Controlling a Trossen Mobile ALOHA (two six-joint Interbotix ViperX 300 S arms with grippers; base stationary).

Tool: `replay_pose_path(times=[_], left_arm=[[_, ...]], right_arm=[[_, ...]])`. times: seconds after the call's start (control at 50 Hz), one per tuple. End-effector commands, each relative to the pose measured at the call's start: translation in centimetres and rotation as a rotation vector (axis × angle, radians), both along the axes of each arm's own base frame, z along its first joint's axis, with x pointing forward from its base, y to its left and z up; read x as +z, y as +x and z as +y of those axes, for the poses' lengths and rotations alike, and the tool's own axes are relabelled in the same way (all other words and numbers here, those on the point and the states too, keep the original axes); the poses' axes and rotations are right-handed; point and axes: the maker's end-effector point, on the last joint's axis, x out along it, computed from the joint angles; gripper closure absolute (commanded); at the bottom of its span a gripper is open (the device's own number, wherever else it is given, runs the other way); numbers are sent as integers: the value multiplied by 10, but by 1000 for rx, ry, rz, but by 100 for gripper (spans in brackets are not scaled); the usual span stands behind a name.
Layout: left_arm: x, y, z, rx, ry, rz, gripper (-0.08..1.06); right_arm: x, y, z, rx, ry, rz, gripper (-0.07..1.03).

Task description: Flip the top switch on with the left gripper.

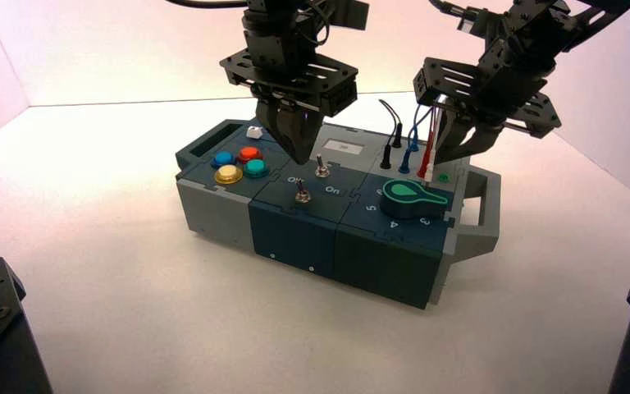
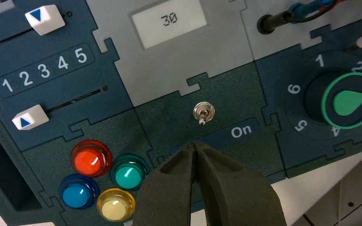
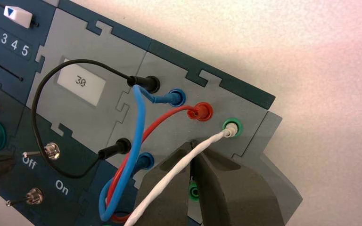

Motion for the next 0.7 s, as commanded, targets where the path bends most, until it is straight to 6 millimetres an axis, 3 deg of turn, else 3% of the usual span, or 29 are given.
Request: replay_pose_path(times=[0.02,0.7], left_arm=[[10,8,-6,-3,-25,-31,101],[11,19,-12,-7,-22,-44,101]], right_arm=[[-2,-2,2,1,1,13,99],[-3,-2,2,2,0,18,99]])
